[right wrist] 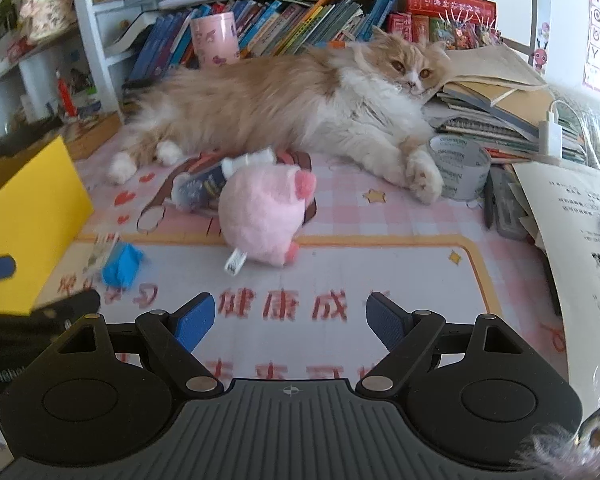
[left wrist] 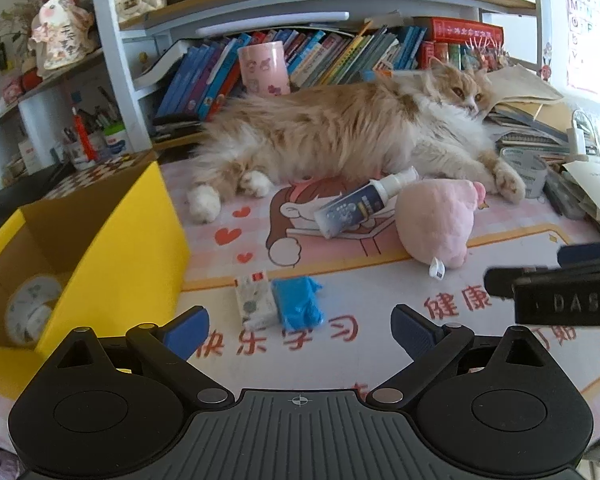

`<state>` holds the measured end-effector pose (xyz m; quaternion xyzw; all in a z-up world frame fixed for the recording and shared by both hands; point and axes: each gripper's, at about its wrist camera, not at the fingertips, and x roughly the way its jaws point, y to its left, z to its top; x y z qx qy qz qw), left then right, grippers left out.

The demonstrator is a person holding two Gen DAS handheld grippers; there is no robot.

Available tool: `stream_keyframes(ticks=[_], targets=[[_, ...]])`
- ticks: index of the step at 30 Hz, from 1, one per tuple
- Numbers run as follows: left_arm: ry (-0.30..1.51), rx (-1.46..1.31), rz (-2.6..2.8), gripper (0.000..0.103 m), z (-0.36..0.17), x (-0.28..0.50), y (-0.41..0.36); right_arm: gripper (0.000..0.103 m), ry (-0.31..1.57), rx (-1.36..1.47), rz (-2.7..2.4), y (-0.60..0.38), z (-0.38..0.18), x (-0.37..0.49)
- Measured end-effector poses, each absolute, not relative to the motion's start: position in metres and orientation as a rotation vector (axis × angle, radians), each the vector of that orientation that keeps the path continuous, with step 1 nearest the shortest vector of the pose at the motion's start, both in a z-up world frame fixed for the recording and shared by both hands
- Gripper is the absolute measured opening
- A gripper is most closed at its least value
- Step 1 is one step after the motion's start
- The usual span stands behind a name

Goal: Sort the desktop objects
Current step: 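Close the left tool on the blue cloth while the right tool grasps the pink plush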

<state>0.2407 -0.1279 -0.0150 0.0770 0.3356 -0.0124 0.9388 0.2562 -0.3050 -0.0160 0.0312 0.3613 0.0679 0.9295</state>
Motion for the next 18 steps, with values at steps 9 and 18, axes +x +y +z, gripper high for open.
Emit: stream_keyframes(ticks=[9,18], targets=[[0.747,0.160,-0.019,0.080,-0.037,0.287,-0.128,0.082,0.724,0.040,0.173,-0.297,-0.018,0.311],[0.825,0.193,-0.034,0.051,-0.056,0.316,-0.128,0.082,0.744,0.037,0.193,-0.287,-0.025,0.354]])
